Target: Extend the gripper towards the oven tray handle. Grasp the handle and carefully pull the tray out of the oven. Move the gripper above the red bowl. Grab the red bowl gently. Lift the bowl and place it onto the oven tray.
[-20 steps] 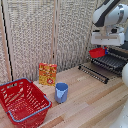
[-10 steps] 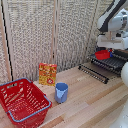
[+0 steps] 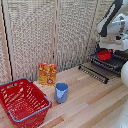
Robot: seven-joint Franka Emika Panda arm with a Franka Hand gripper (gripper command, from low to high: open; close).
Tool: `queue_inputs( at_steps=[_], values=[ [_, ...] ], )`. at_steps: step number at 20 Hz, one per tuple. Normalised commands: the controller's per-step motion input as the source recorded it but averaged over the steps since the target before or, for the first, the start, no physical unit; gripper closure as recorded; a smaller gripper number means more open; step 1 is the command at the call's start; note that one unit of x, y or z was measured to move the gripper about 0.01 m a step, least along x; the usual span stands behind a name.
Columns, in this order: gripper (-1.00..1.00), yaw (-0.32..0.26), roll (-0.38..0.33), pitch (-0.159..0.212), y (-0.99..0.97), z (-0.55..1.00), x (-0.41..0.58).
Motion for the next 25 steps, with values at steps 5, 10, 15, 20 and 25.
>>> queue_inputs(
  at_steps=[5, 10, 15, 20, 25],
  values=[
    [-1.0, -0.026, 0.033, -0.009, -0.37, 0.16, 0.087],
    [-1.0, 0.0, -0.026, -0.017, -0.02, 0.22, -0.001],
    [-1.0, -0.014, -0.02, 0.0, 0.02, 0.23, 0.0],
    [-1.0, -0.078, 0.022, 0.058, 0.18, 0.54, 0.13],
    [-1.0, -0.083, -0.005, 0.129, 0.18, 0.64, 0.085]
  ],
)
